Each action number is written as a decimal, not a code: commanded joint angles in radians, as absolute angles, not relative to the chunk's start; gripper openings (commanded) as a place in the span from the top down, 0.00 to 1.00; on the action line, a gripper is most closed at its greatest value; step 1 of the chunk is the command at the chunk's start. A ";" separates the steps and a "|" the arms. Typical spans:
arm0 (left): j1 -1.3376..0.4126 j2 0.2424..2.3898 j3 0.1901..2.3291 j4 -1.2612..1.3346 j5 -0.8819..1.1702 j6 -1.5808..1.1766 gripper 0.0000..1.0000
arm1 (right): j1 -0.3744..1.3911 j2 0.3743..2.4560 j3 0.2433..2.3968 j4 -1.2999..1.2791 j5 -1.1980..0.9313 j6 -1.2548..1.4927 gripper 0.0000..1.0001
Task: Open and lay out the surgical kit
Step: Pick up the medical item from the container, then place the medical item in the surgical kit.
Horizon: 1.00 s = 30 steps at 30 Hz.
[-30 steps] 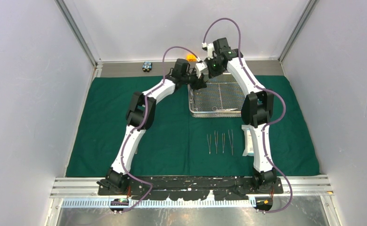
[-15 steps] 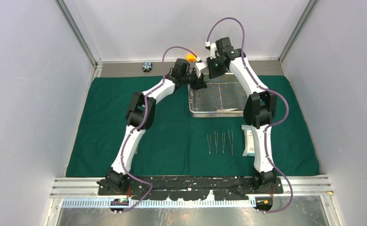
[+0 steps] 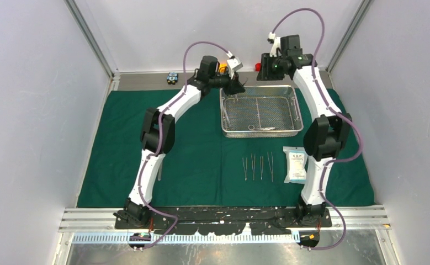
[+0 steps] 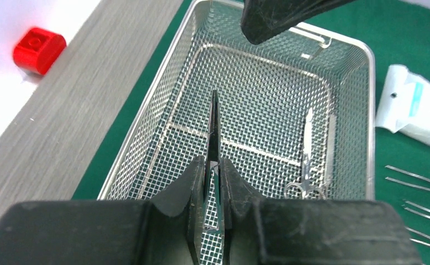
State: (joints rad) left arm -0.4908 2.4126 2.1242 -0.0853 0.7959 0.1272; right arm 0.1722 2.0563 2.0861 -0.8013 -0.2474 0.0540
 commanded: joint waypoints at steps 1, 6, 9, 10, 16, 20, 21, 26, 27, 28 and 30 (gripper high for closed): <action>-0.486 2.245 2.131 -0.159 0.773 0.108 1.00 | 0.167 1.900 1.998 -0.671 -0.329 0.139 0.53; -0.492 2.081 2.009 -0.284 0.592 0.145 1.00 | 0.168 1.808 1.907 -0.625 -0.358 0.155 0.53; -0.508 1.962 1.881 -0.339 0.434 0.150 1.00 | 0.167 1.784 1.883 -0.624 -0.365 0.152 0.53; -0.516 1.921 1.830 -0.353 0.368 0.153 1.00 | 0.167 1.779 1.879 -0.624 -0.368 0.151 0.53; -0.566 1.683 1.520 -0.411 0.132 0.034 1.00 | 0.168 1.772 1.855 -0.627 -0.379 0.153 0.53; -0.576 1.581 1.369 -0.488 0.101 -0.179 1.00 | 0.168 1.765 1.821 -0.624 -0.372 0.142 0.53; -0.582 1.566 1.341 -0.522 0.099 -0.224 1.00 | 0.168 1.761 1.803 -0.620 -0.367 0.138 0.53; -0.585 1.501 1.210 -0.541 0.106 -0.363 1.00 | 0.168 1.730 1.722 -0.614 -0.307 0.098 0.53; -0.585 1.503 1.195 -0.541 0.115 -0.388 1.00 | 0.168 1.721 1.704 -0.614 -0.291 0.085 0.53; -0.586 1.506 1.176 -0.539 0.131 -0.420 1.00 | 0.167 1.712 1.687 -0.616 -0.274 0.071 0.53; -0.594 1.518 1.123 -0.521 0.152 -0.482 1.00 | 0.169 1.691 1.657 -0.624 -0.249 0.047 0.53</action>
